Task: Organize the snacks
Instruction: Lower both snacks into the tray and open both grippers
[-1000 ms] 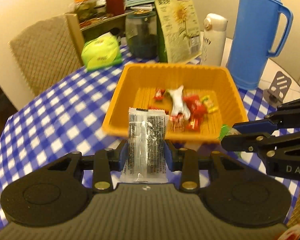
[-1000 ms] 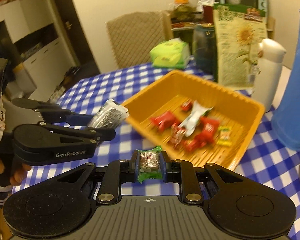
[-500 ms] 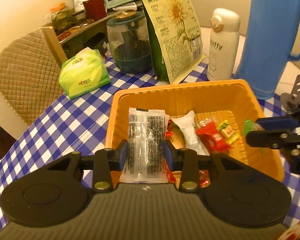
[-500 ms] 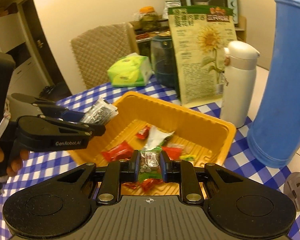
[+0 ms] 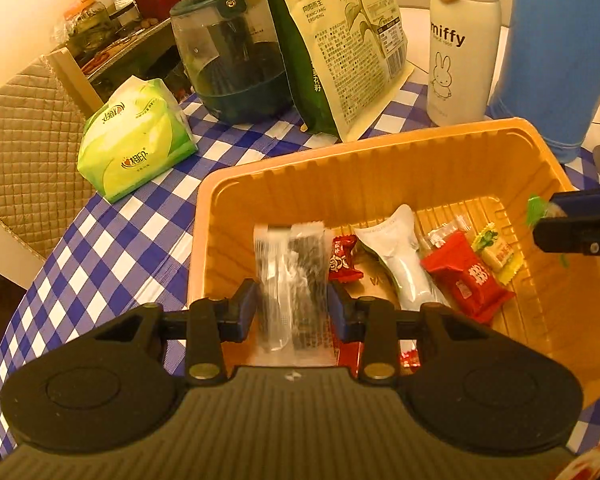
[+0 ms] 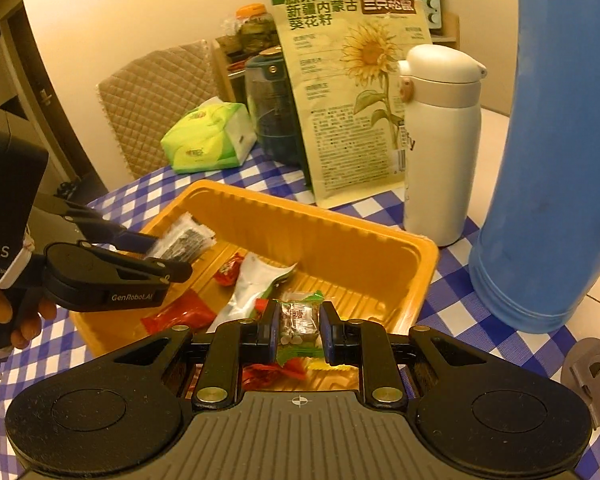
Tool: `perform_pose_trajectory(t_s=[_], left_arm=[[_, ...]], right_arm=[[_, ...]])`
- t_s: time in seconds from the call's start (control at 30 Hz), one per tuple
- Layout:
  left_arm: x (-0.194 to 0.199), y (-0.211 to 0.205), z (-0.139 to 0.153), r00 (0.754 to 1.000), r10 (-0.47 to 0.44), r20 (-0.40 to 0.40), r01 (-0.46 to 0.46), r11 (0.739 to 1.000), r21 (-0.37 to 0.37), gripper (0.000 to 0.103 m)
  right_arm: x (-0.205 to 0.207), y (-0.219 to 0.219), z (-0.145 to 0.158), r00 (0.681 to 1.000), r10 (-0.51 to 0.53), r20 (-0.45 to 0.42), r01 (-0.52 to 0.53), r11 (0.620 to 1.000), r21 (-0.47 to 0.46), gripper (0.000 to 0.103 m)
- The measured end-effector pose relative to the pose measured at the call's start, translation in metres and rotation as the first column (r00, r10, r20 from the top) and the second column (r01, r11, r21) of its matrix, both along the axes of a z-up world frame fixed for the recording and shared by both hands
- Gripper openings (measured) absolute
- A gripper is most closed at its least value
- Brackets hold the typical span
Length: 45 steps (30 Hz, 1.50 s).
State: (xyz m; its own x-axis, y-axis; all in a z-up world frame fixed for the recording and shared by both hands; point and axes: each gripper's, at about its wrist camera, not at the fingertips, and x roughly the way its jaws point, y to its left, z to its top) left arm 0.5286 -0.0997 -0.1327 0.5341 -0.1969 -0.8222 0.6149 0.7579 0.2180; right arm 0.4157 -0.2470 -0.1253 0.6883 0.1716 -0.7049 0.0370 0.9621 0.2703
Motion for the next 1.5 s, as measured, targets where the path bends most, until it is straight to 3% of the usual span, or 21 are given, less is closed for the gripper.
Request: perform_pose_trajectory(t_s=[0.63, 0.93, 0.97, 1.0, 1.03, 1.07, 1.27, 1.5], left_arm=[[-0.016, 0.006, 0.017, 0.997, 0.069, -0.024, -0.071, 0.993, -0.090, 0.036], [-0.031, 0.017, 0.026, 0.990, 0.137, -0.027, -0.139, 0.984, -0.114, 0.036], [-0.033, 0.018, 0.027, 0.989, 0.145, -0.028, -0.147, 0.982, -0.118, 0.037], [-0.036, 0.019, 0.028, 0.987, 0.155, -0.029, -0.158, 0.980, -0.122, 0.038], [-0.038, 0.019, 0.029, 0.986, 0.167, -0.031, -0.169, 0.977, -0.126, 0.040], [-0.041, 0.020, 0.031, 0.984, 0.177, -0.033, -0.180, 0.975, -0.131, 0.040], [-0.069, 0.024, 0.040, 0.959, 0.279, -0.055, -0.284, 0.941, -0.186, 0.044], [-0.117, 0.028, 0.055, 0.923, 0.379, -0.069, -0.385, 0.898, -0.213, 0.046]], right_arm=[[0.013, -0.012, -0.007, 1.000, 0.002, 0.001, -0.002, 1.000, 0.024, 0.021], [0.029, -0.015, 0.003, 0.997, -0.008, 0.073, 0.005, 0.999, 0.040, 0.022], [0.030, -0.016, 0.003, 0.998, -0.008, 0.070, 0.004, 0.999, 0.045, 0.024], [0.031, -0.016, 0.003, 0.998, -0.004, 0.066, 0.001, 0.999, 0.049, 0.037], [0.031, -0.016, 0.004, 0.998, -0.004, 0.066, 0.000, 0.999, 0.054, 0.057], [0.029, -0.017, 0.004, 0.997, -0.010, 0.073, 0.006, 0.998, 0.058, 0.063], [0.005, -0.024, 0.006, 0.999, 0.011, 0.052, -0.017, 0.992, 0.124, 0.066], [-0.034, -0.036, 0.016, 0.998, 0.055, 0.036, -0.060, 0.983, 0.172, 0.085]])
